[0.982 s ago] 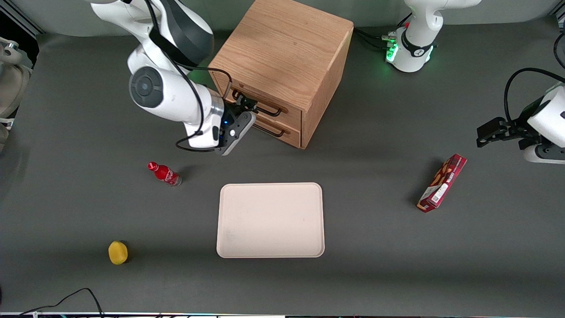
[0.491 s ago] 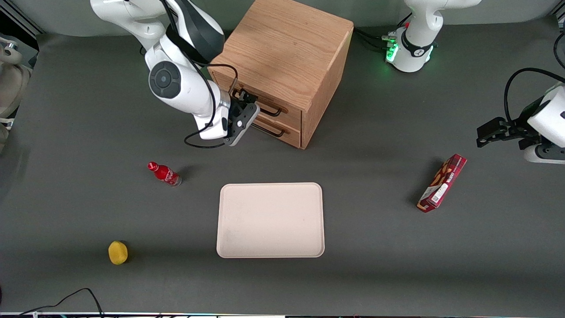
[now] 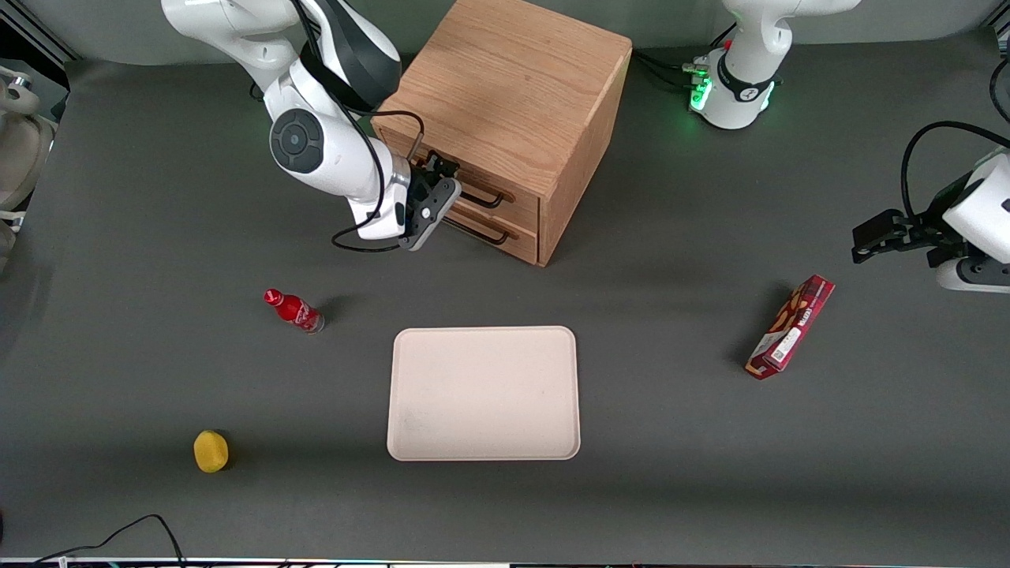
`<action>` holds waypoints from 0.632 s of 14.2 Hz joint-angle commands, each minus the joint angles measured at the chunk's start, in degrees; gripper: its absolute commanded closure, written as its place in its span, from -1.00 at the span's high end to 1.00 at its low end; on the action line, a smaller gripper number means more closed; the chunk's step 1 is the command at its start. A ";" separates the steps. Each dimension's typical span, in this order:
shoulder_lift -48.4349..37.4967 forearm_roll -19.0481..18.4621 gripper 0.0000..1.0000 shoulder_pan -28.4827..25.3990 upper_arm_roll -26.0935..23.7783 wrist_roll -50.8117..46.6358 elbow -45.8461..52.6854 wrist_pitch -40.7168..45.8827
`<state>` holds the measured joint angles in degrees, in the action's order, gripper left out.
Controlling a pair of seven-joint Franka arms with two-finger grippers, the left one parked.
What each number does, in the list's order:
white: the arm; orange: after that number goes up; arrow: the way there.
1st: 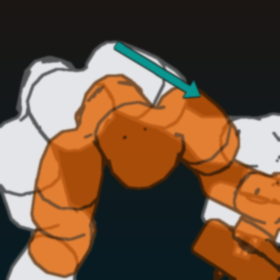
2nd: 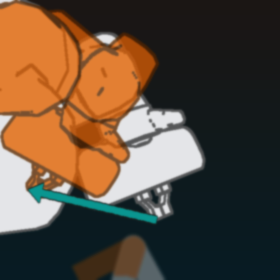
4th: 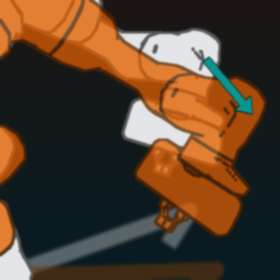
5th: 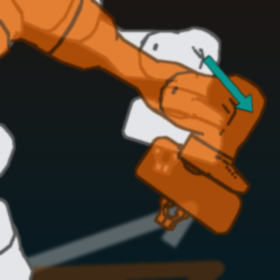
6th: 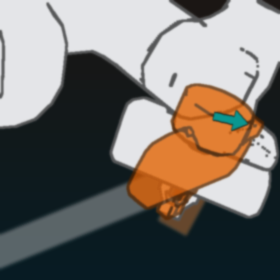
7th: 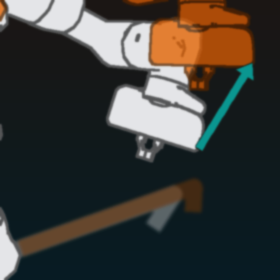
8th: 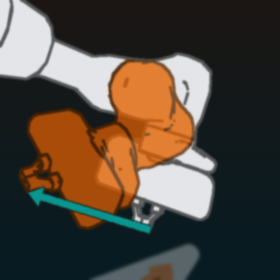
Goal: Open upper drawer
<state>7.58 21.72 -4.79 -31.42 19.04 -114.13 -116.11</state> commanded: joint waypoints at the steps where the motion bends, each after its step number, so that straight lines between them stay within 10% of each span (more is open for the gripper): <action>1: -2.22 2.36 1.00 0.84 -0.40 2.32 -2.50 -1.84; 9: 1.03 2.28 1.00 1.10 0.57 4.95 -2.33 -4.82</action>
<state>7.68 22.73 -4.21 -31.26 21.57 -115.65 -118.34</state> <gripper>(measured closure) 0.000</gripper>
